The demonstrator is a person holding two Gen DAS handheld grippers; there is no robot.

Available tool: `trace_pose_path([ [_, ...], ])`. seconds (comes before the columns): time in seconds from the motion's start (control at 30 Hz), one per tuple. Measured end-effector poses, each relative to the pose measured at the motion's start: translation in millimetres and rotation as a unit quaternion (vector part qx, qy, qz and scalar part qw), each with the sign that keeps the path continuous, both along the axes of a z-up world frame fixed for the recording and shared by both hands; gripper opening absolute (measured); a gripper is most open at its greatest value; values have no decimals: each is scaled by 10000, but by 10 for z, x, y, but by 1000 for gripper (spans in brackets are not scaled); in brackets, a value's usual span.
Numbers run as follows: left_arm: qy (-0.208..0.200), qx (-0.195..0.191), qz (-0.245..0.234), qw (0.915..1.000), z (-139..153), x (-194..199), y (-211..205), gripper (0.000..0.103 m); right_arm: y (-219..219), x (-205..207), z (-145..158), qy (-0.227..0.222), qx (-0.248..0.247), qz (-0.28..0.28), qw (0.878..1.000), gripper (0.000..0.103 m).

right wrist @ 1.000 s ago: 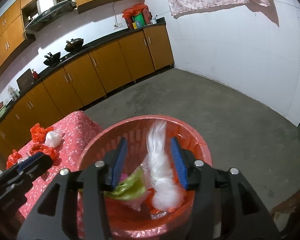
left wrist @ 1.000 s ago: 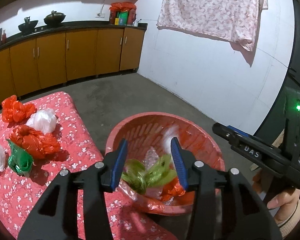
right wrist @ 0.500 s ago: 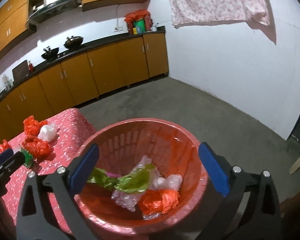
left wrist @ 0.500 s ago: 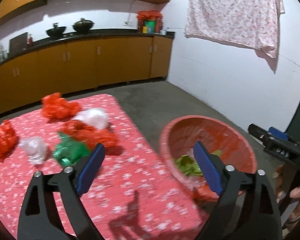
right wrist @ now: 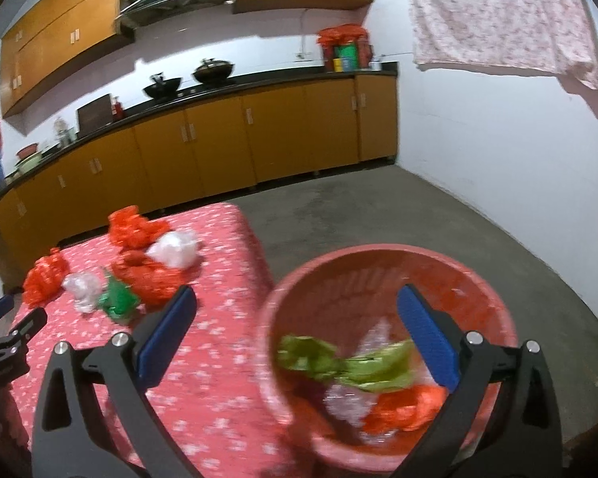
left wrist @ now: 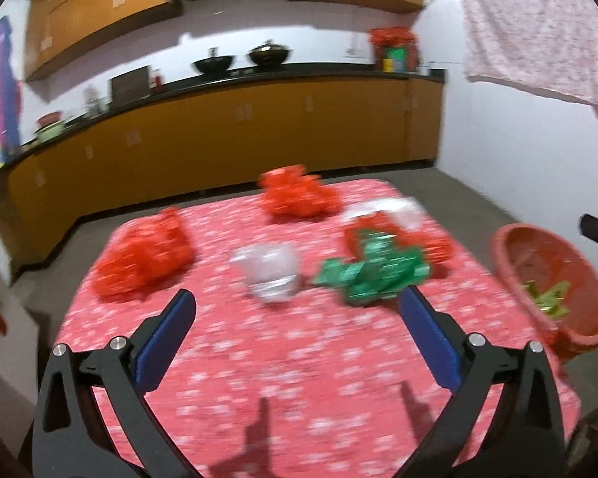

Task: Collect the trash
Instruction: 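Move both tools back over the table toward the remaining bags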

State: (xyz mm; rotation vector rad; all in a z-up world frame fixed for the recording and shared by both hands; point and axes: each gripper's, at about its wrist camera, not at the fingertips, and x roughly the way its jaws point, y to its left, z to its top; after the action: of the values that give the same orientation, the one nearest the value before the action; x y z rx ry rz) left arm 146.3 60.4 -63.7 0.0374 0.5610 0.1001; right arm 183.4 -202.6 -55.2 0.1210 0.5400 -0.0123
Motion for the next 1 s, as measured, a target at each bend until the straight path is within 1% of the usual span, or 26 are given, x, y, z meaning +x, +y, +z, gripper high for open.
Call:
trace_pose_path([
  [0.2,97,90,645,9978,-85,-89,603,101,514,98,-10,77,-111,504,9986,98],
  [0.3,146,90,837,9963,-128,-112,808,101,740,141,-38,115,-129,714,9973,98],
  [0.37,164,92,978,9950,-151,-118,956,101,917,182,-60,128,-152,858,9961,95],
  [0.43,162,94,1083,9939,-172,-122,1073,101,1075,232,-96,188,-167,1017,9945,86],
  [0.47,154,91,1132,9934,-178,-113,1129,101,1147,265,-118,227,-168,1086,9937,84],
  [0.53,127,114,1232,9922,-185,-80,1239,101,1287,340,-171,338,-135,1213,9919,72],
  [0.6,89,135,1297,9914,-183,-41,1322,101,1394,404,-225,441,-90,1312,9903,67],
  [0.73,67,119,1412,9899,-168,136,1513,101,1579,549,-348,600,-91,1327,9893,65],
  [0.83,69,105,1440,9895,-159,300,1627,101,1633,638,-420,675,-85,1281,9894,63],
  [1.0,165,73,1340,9908,-189,633,1801,101,1694,737,-500,792,-95,1319,9880,60],
])
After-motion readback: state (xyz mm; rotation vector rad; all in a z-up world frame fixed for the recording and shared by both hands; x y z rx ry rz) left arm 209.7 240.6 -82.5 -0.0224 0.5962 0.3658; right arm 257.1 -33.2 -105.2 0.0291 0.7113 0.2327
